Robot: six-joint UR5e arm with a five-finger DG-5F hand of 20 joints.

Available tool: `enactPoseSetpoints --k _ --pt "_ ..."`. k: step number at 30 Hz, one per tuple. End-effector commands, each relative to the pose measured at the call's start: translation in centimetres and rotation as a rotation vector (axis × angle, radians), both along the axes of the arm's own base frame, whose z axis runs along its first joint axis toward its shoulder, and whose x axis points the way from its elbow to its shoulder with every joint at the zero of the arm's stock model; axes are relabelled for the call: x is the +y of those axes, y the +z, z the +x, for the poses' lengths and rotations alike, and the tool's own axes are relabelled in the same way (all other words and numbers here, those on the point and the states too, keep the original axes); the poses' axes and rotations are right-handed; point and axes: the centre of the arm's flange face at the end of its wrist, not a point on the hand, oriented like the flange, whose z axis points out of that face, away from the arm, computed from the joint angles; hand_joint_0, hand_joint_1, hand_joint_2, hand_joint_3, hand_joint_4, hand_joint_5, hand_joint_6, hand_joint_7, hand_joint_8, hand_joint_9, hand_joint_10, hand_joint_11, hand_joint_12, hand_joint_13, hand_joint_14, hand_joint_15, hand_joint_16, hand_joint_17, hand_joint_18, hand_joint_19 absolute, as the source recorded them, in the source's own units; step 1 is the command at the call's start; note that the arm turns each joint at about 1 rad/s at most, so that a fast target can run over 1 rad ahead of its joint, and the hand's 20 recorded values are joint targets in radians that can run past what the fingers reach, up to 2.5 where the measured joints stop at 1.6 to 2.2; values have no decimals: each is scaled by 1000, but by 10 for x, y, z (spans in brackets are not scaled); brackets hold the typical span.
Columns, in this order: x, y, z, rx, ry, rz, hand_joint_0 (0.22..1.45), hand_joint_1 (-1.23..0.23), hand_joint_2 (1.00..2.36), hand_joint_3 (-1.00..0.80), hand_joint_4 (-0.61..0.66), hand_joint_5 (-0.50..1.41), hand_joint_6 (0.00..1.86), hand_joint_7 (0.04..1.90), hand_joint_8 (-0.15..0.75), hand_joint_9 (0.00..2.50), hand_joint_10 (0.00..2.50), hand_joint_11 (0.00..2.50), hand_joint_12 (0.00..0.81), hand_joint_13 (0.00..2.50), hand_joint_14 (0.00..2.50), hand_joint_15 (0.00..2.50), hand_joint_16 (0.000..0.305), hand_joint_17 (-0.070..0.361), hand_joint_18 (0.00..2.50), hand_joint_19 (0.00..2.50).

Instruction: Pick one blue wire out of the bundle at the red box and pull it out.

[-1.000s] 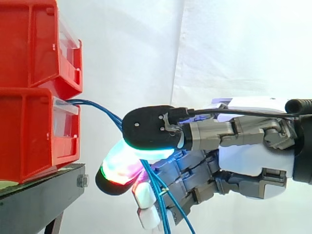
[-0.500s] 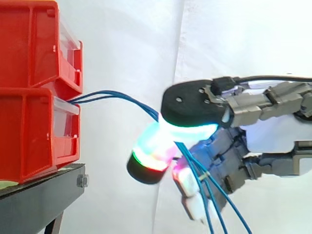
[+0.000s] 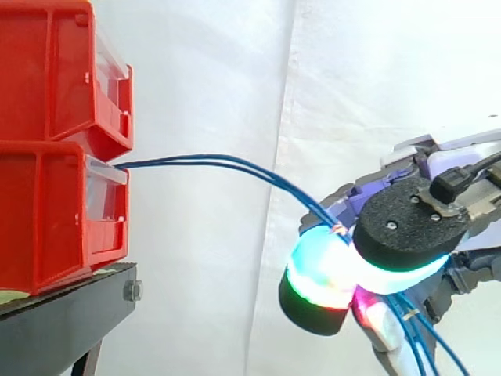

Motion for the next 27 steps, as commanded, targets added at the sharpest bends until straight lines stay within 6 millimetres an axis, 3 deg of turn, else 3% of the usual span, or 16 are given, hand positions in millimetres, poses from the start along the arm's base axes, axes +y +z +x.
enactPoseSetpoints --k 1,8,17,27 --pt "-2 7 -6 29 15 -3 728 -877 1004 -438 89 -152 980 1014 336 1028 11 729 394 1072 22 612 45 102 1010 516" --pt "-5 17 -13 44 15 0 633 -844 1002 -478 162 -156 960 879 341 999 12 711 402 1040 22 625 48 107 973 545" --pt "-6 20 -17 65 15 -3 509 -726 1000 -500 185 -161 951 856 350 979 10 688 425 1035 19 629 53 120 950 565" --pt "-7 25 -18 59 14 -2 567 -559 1007 -388 167 -159 945 893 343 991 11 680 408 1028 20 639 51 114 908 612"
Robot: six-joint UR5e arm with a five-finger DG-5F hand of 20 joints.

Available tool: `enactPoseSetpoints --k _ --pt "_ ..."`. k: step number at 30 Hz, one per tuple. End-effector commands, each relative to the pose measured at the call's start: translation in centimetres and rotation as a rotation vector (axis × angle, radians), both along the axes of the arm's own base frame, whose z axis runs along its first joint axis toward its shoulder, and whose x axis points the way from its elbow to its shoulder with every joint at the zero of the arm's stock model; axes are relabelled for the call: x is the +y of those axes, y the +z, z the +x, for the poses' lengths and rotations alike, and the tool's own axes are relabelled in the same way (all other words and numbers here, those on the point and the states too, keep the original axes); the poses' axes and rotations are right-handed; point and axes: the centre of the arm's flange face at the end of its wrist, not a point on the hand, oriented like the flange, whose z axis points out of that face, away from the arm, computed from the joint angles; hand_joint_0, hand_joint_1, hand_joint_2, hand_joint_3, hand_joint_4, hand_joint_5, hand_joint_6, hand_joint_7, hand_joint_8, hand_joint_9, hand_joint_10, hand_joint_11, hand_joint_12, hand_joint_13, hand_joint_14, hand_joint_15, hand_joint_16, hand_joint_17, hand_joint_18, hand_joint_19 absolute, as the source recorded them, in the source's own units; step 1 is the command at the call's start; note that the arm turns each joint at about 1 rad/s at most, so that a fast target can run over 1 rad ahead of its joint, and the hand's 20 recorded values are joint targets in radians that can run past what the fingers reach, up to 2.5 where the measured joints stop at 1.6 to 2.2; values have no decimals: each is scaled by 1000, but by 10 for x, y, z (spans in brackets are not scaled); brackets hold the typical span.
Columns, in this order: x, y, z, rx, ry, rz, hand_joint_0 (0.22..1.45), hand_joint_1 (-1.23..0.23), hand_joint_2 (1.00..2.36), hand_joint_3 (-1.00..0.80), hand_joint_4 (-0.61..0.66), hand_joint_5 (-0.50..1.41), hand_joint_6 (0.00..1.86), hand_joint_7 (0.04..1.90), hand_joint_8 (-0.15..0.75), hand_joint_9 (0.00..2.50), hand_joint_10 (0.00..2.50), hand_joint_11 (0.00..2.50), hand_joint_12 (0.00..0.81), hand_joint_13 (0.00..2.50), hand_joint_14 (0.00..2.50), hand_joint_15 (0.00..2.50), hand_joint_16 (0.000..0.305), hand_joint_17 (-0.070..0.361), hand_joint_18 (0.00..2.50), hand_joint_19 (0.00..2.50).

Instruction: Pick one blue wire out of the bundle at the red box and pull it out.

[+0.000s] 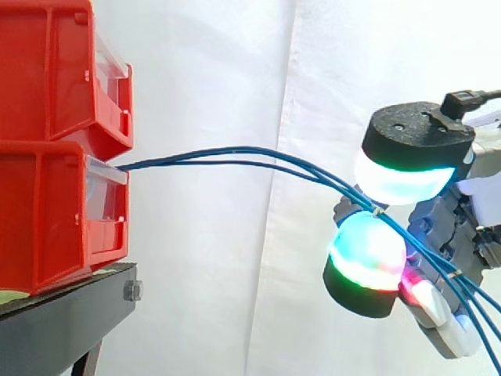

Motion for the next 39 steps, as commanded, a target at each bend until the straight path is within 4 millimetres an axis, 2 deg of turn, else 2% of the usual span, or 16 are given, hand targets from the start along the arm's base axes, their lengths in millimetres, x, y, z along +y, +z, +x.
enactPoseSetpoints --k 1,4,9,15,18,21,24,26,29,35,39 --pt "0 2 0 -1 0 0 569 -557 1007 -382 163 -159 945 894 344 995 9 684 411 1030 19 634 51 114 908 611" --pt "0 2 0 -1 0 0 578 -576 1010 -329 160 -153 952 885 355 1003 11 688 414 1052 19 637 52 117 933 596" --pt "0 5 -1 -5 0 0 599 -687 1014 -245 164 -145 960 889 367 1030 11 691 418 1087 19 625 53 119 1006 561" --pt "-2 10 -4 1 4 2 660 -828 1016 -240 89 -150 958 973 355 1030 13 720 400 1080 22 633 48 107 1001 569" --pt "0 13 -6 6 16 3 707 -882 1014 -308 30 -156 972 930 343 1012 10 720 397 1081 23 632 47 107 1009 550" --pt "0 17 -8 11 26 5 756 -897 1000 -489 102 -173 985 860 328 976 11 719 395 1069 22 616 47 106 1018 523" --pt "-2 19 -11 23 31 4 726 -918 1000 -500 157 -185 984 801 323 938 12 715 392 1057 20 621 47 106 1017 514" --pt "-3 21 -13 34 29 8 649 -905 1000 -500 172 -189 981 792 323 918 11 721 397 1038 22 624 48 108 998 540" --pt "-4 22 -15 41 29 8 545 -744 1000 -500 184 -186 975 773 341 939 10 716 409 1033 20 640 52 117 959 577" --pt "-6 24 -17 48 32 7 560 -511 1001 -487 170 -174 959 832 342 974 12 683 407 1039 19 637 51 116 930 614" --pt "-6 24 -17 50 33 7 582 -516 1008 -384 155 -170 962 848 341 984 10 692 405 1037 21 650 50 113 917 631"
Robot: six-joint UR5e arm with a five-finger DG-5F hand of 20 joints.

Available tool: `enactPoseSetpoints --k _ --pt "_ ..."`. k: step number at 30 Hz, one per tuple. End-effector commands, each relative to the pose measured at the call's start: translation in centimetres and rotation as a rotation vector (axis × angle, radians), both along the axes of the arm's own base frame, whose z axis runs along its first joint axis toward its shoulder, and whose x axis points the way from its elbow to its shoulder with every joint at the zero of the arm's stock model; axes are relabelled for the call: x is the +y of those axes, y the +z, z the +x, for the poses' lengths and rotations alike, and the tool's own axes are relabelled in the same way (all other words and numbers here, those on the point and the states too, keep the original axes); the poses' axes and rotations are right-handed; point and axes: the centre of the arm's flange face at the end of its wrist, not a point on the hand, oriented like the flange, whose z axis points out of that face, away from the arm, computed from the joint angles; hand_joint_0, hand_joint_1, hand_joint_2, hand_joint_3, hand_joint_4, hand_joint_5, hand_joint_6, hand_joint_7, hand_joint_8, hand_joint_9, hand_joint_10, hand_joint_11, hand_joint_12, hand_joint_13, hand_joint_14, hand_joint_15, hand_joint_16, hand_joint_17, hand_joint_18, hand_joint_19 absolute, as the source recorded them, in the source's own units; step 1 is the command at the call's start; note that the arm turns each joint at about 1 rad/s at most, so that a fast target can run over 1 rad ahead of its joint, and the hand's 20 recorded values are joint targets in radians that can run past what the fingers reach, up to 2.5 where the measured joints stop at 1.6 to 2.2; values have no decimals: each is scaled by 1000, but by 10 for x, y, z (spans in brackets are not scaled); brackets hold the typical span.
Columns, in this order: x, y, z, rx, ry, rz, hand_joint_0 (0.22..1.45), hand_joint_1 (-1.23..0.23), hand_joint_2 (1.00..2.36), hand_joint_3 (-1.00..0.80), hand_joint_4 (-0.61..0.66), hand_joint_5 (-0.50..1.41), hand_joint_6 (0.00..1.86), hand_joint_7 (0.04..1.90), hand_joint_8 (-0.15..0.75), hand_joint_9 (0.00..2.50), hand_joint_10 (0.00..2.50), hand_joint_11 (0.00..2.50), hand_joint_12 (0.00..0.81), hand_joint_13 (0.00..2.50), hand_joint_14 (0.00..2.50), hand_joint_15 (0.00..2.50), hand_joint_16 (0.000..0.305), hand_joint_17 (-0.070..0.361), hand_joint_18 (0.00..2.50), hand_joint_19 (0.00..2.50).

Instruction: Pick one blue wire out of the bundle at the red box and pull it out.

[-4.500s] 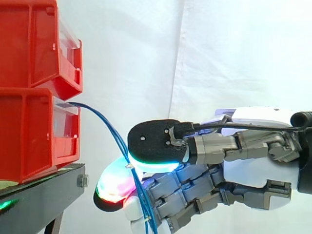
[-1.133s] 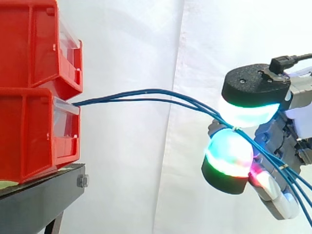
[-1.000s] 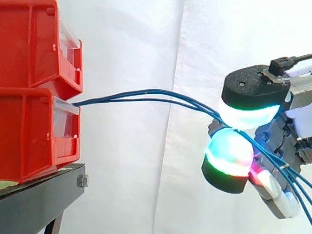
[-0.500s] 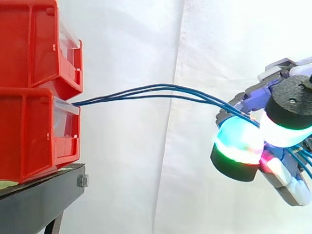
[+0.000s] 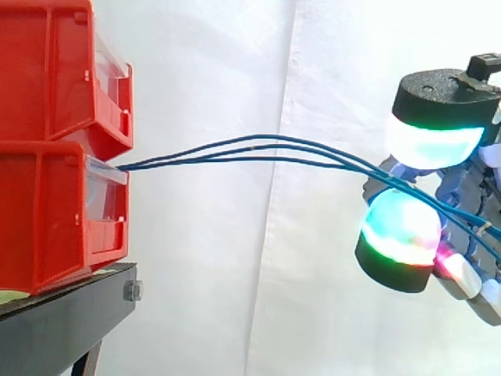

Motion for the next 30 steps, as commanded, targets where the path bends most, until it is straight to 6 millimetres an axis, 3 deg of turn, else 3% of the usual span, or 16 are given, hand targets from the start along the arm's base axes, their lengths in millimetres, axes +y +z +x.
enactPoseSetpoints --k 1,12,20,25,30 --pt "0 0 0 0 1 0 582 -535 1009 -361 154 -169 963 851 343 988 9 702 406 1041 21 642 50 113 921 624" --pt "0 2 -1 -3 1 1 642 -776 1016 -221 91 -167 972 880 355 997 11 713 406 1075 21 629 49 110 997 585" --pt "-2 10 -3 -10 -3 4 719 -916 1010 -374 111 -180 986 839 332 953 11 718 396 1059 22 628 48 108 1010 539" --pt "0 14 -5 -9 11 12 735 -917 1004 -439 137 -183 988 813 324 940 13 708 395 1054 20 623 47 107 1011 532" --pt "-2 20 -8 -11 12 14 582 -790 1000 -497 165 -181 979 787 330 945 11 715 402 1035 22 646 50 112 966 588"
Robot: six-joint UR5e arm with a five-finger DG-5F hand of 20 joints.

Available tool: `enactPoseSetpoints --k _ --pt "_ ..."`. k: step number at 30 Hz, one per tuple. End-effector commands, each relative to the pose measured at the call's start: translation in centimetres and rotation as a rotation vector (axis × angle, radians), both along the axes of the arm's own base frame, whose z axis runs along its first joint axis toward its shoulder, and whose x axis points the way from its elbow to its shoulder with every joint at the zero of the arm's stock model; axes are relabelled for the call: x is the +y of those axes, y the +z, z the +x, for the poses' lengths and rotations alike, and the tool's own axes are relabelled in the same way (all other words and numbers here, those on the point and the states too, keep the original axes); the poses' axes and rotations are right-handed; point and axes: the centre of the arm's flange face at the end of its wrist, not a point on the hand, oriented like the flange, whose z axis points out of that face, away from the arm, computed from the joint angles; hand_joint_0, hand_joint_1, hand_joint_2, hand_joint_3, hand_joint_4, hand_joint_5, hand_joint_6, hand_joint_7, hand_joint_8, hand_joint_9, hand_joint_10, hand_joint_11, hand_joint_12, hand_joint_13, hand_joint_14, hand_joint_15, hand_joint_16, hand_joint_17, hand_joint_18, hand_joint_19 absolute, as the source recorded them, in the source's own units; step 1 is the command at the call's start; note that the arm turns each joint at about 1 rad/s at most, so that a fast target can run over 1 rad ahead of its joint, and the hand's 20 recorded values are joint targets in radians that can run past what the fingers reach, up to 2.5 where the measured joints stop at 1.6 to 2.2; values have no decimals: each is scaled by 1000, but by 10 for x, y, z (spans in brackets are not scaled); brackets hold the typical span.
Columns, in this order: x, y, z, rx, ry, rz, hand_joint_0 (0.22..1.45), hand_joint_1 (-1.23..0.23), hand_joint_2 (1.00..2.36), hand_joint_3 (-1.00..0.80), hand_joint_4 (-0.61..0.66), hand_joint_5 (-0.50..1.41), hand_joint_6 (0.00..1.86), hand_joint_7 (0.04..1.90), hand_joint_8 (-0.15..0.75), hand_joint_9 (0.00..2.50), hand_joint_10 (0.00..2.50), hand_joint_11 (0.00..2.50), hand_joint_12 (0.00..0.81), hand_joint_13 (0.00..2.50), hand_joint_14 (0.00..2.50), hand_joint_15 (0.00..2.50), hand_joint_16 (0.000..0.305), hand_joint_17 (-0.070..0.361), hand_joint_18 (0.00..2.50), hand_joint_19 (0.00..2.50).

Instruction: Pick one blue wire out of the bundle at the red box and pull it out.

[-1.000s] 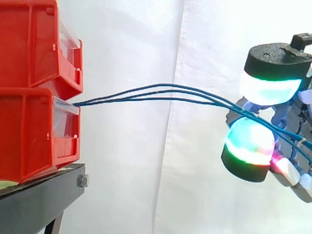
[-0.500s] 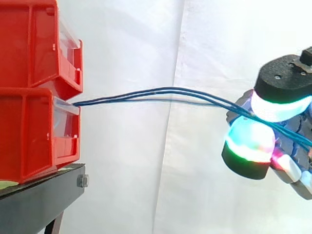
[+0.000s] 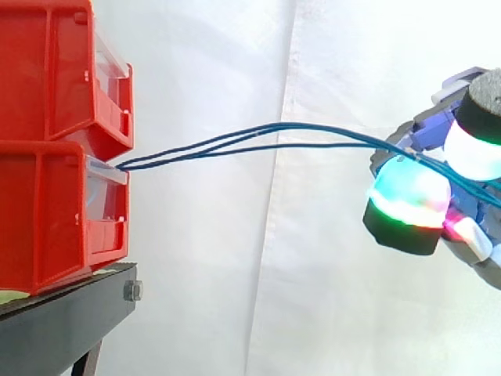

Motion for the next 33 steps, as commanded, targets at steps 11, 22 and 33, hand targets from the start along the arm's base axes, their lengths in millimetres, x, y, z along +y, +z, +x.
enactPoseSetpoints --k 11,22,33 --pt "-2 6 -5 12 0 -1 601 -705 1009 -369 163 -168 967 840 344 995 11 702 403 1048 22 645 50 112 953 620" --pt "-2 6 -6 16 0 -1 629 -736 1014 -290 116 -159 971 871 350 1019 11 712 404 1066 22 642 49 110 980 608" --pt "1 6 -6 20 27 36 724 -908 1000 -500 116 -168 973 858 337 998 9 716 395 1072 21 627 47 106 1022 556"
